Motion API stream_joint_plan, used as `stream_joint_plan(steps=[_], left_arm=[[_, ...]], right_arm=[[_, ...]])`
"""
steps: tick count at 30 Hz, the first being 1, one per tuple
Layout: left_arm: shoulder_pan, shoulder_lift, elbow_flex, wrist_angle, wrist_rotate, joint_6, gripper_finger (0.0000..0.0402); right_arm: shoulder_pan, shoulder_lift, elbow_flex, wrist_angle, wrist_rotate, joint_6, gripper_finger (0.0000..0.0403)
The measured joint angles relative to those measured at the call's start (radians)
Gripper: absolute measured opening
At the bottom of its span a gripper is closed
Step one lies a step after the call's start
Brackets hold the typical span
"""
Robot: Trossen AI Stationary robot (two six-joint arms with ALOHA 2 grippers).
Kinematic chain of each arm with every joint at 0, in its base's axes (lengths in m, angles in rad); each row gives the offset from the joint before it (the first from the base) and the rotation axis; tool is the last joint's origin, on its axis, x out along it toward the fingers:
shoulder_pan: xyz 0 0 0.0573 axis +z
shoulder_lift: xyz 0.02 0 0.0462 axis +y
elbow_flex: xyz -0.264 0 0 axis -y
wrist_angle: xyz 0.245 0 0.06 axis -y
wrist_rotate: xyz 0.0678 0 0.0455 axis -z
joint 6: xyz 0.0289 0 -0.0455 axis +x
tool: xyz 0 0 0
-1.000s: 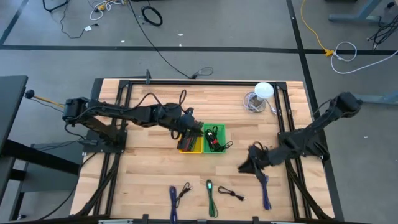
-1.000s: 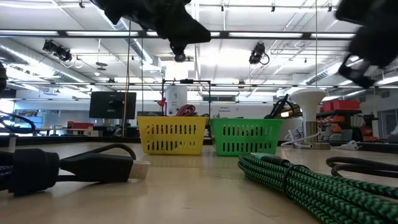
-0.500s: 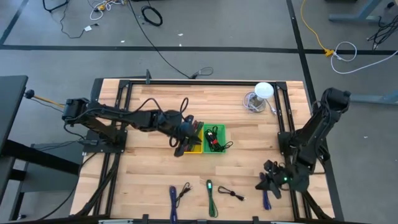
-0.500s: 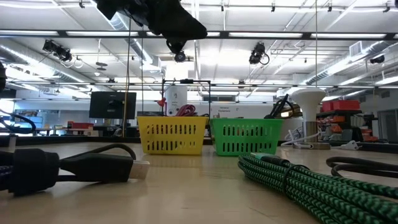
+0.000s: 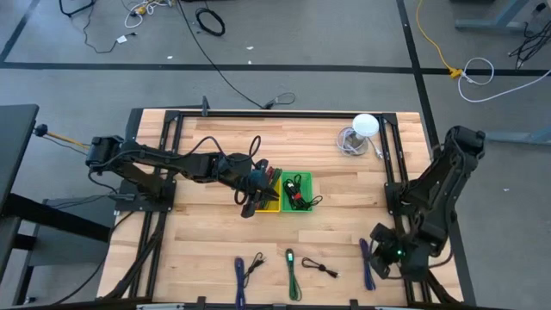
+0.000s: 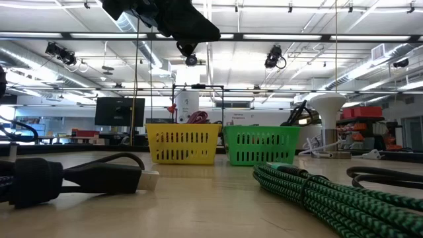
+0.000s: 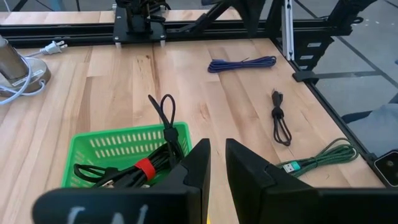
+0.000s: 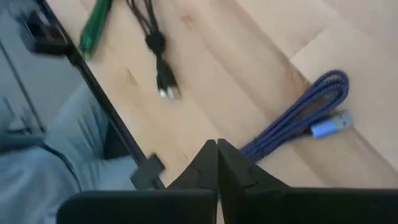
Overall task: Pick & Place USB Port
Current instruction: Put the violet charger cable into the yellow basket
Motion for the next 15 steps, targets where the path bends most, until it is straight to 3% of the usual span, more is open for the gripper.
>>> stream_joint_plan(steps=[8,10,15], left_arm=[[0.001,0.000,0.000,0.001,0.000,0.026,0.0053],[0.001,0.000,0.000,0.005,0.000,0.026,0.0053],[0.001,0.000,0.000,0.003,0.000,0.026,0.0053]], right_arm=[[-0.042,0.159,-0.011,0.052,-0.320,-0.058,0.0000],[-0.057,0.161,-0.016,0.051,-0.337,-0.057,0.0002],[-0.082,0.140,-0.016,0.087,-0.265,-0.071,0.0029]])
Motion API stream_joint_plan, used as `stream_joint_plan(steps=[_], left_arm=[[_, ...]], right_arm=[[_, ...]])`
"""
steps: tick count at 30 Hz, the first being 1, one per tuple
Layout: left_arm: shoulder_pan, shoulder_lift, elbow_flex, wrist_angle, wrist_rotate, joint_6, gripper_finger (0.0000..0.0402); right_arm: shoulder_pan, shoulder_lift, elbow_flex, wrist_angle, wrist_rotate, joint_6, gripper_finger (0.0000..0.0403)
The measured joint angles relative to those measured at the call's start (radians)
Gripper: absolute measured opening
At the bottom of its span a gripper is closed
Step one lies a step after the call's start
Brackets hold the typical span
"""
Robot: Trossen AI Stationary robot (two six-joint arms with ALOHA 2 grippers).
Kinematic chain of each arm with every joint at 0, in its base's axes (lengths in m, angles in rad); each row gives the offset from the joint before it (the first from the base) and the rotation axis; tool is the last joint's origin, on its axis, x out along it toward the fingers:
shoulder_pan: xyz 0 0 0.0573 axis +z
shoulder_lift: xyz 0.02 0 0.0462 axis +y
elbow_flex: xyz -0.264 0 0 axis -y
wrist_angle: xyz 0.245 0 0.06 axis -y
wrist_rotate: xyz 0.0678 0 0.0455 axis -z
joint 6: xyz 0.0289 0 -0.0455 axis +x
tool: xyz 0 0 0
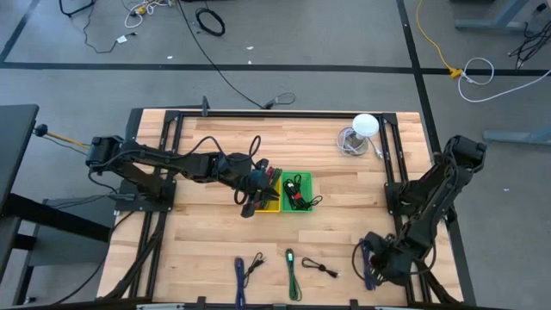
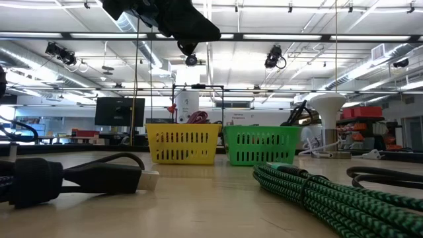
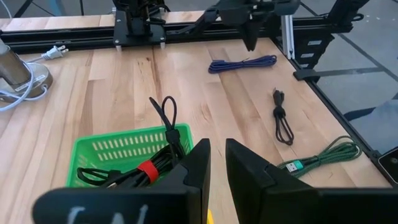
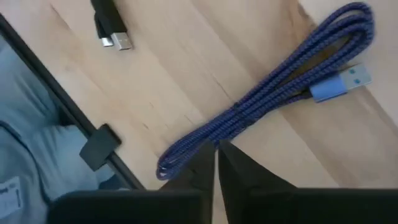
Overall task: Pick & Place USB Port
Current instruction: Put the violet charger cable into the yellow basket
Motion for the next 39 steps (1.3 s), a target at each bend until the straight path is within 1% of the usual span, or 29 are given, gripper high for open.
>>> stream_joint_plan(steps=[3,8,11,14,18,23,27,30,33,36,39], left_arm=[[0.000,0.000,0.000,-0.001,0.000,0.000,0.0053],[0.000,0.000,0.000,-0.004,0.000,0.000,0.0053],[0.000,0.000,0.000,-0.004,0.000,0.001,0.0053],[0.000,0.000,0.000,-0.004,0.000,0.002,0.0053],[0.000,0.000,0.000,-0.004,0.000,0.005,0.0053],[0.000,0.000,0.000,-0.004,0.000,0.011,0.0053],[0.000,0.000,0.000,-0.005,0.000,0.011,0.0053],[0.000,0.000,0.000,-0.006,0.000,0.024,0.0053],[0.000,0.000,0.000,-0.007,0.000,0.034,0.0053],[0.000,0.000,0.000,-0.007,0.000,0.034,0.0053],[0.000,0.000,0.000,-0.009,0.000,0.034,0.0053]], right_arm=[[-0.009,0.003,0.000,-0.001,-0.003,-0.025,0.0056],[-0.020,0.006,-0.029,0.032,0.033,-0.015,0.0108],[-0.026,0.006,-0.063,0.065,0.010,0.011,0.0134],[-0.032,0.006,-0.093,0.105,-0.017,0.025,0.0153],[-0.046,0.006,-0.125,0.179,-0.023,0.026,0.0170],[-0.063,0.019,-0.169,0.271,-0.023,0.026,0.0175],[-0.078,0.062,-0.189,0.331,-0.068,0.015,0.0166],[-0.091,0.090,-0.187,0.373,-0.074,-0.018,0.0159],[-0.110,0.100,-0.188,0.383,-0.089,-0.023,0.0152],[-0.125,0.102,-0.187,0.366,-0.137,-0.014,0.0142],[-0.130,0.107,-0.187,0.357,-0.133,-0.022,0.0127]])
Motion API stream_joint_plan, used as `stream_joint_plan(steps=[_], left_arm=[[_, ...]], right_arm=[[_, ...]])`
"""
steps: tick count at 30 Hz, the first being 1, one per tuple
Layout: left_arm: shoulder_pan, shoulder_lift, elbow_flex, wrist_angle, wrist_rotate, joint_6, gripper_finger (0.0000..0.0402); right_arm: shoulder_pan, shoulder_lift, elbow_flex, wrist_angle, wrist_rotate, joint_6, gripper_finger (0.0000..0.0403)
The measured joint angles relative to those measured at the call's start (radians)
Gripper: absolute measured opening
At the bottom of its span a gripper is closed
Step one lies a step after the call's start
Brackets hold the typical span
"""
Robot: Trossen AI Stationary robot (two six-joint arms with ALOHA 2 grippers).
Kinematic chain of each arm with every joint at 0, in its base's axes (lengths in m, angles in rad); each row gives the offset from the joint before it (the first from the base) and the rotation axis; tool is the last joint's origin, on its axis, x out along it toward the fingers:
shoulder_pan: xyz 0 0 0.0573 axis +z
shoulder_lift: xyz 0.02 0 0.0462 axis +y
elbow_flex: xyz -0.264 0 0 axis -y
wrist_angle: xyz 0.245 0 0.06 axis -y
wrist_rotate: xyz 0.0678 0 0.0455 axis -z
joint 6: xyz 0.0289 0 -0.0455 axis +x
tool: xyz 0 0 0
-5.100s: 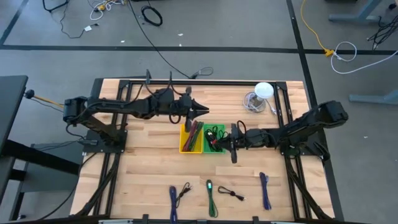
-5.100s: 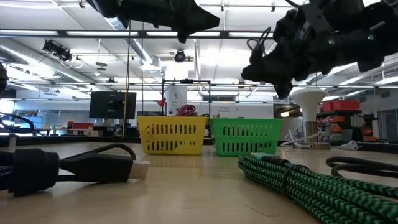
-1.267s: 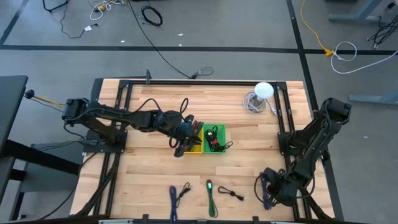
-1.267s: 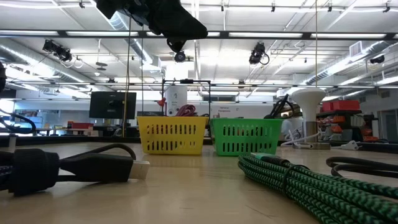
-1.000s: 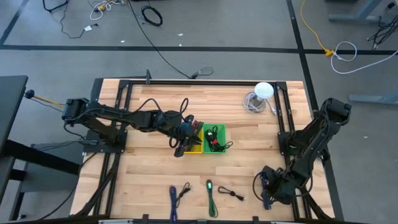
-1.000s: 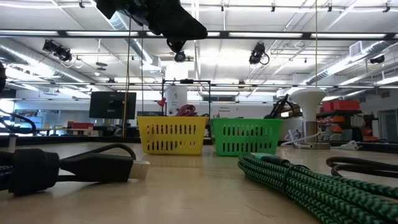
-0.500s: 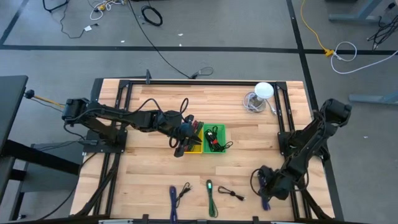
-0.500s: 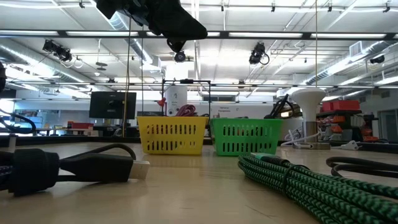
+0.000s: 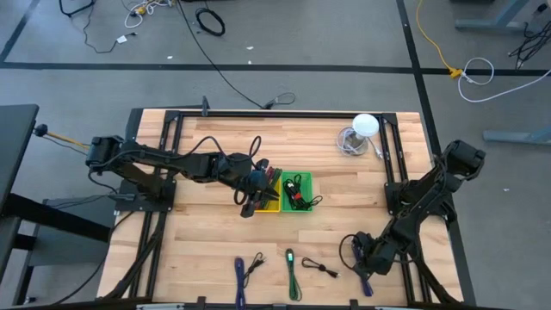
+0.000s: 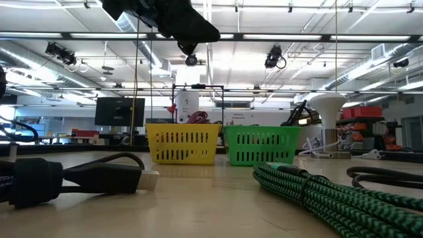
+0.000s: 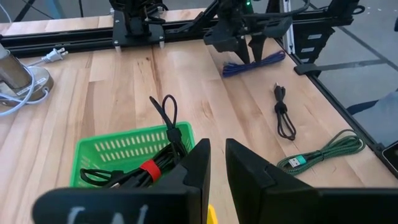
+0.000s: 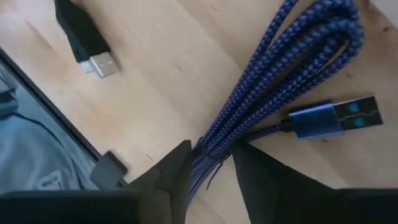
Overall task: Pick & Place USB Port
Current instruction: Put the violet charger cable into the yellow basket
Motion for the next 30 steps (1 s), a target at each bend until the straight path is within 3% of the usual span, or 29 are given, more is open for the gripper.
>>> stream_joint_plan(steps=[3,8,15,21,24,30], left_arm=[[0.000,0.000,0.000,-0.002,0.000,0.001,0.0053],[0.000,0.000,0.000,-0.002,0.000,0.003,0.0053],[0.000,0.000,0.000,-0.002,0.000,0.003,0.0053],[0.001,0.000,0.000,-0.001,0.000,-0.002,0.0053],[0.001,0.000,0.000,-0.003,0.000,-0.007,0.0053],[0.002,0.000,0.000,0.036,0.000,-0.010,0.0053]], right_arm=[[-0.010,0.010,0.000,-0.013,-0.010,-0.028,0.0100],[-0.019,0.015,0.003,-0.022,-0.029,-0.040,0.0015],[-0.032,-0.029,0.032,-0.093,-0.022,-0.076,0.0004],[-0.047,-0.154,0.185,-0.497,0.048,-0.120,0.0001],[-0.053,-0.197,0.260,-0.635,0.162,-0.166,0.0000],[-0.098,-0.248,0.383,-0.628,0.523,-0.466,0.0000]])
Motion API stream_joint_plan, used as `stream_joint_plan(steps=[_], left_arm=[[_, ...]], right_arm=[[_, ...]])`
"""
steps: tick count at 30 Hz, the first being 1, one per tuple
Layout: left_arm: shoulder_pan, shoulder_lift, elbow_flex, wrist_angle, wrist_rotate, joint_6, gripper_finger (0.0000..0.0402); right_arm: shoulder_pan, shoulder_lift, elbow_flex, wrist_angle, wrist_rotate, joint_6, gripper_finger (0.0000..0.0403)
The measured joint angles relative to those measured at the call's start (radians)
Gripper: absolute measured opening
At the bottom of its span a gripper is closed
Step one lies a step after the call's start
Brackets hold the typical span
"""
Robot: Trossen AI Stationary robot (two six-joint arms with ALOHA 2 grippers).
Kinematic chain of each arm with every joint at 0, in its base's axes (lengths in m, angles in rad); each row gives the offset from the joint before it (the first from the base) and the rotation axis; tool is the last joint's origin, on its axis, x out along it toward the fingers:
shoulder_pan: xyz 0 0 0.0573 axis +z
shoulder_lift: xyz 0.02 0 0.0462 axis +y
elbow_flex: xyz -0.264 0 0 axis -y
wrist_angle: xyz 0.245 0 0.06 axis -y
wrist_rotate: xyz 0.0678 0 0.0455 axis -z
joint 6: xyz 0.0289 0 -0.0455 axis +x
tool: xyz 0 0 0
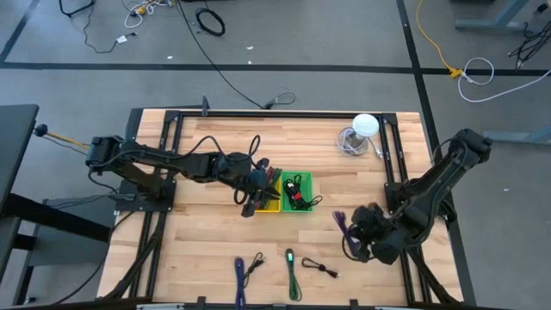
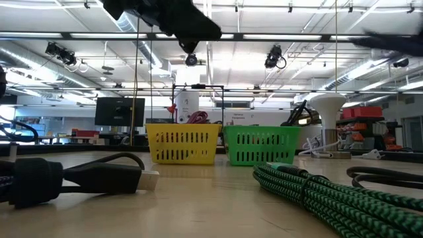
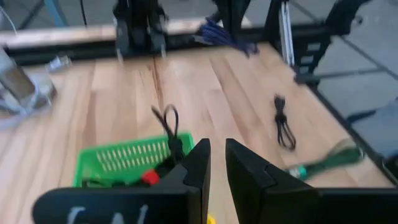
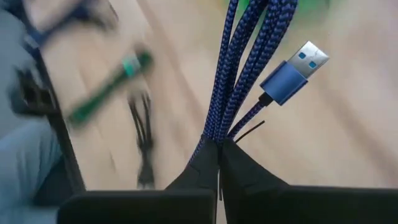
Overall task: Pick & Place USB Port
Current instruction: Put the violet charger cable into the yellow basket
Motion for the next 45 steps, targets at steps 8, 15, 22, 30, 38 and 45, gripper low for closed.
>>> stream_joint_plan(steps=[8,15,22,30,38,45], left_arm=[[0.000,-0.001,0.000,0.247,0.000,-0.001,0.0053],[0.016,-0.001,0.000,0.406,-0.019,-0.034,0.0053],[0.074,-0.001,0.000,0.395,-0.018,-0.111,0.0053],[0.084,-0.001,0.000,0.395,0.054,-0.130,0.0058],[0.091,0.018,0.000,0.402,0.014,-0.134,0.0127],[0.094,0.060,0.000,0.460,0.025,-0.137,0.0168]], right_arm=[[-0.126,-0.005,0.045,0.080,0.259,-0.454,0.0000],[-0.283,-0.006,0.045,0.361,0.241,-0.895,0.0000],[-0.403,-0.006,0.046,0.545,0.120,-1.170,0.0000],[-0.494,-0.006,0.046,0.585,0.074,-1.253,0.0000],[-0.565,0.007,0.047,0.747,-0.049,-1.350,0.0000],[-0.618,0.061,0.047,0.790,-0.098,-1.365,0.0000]])
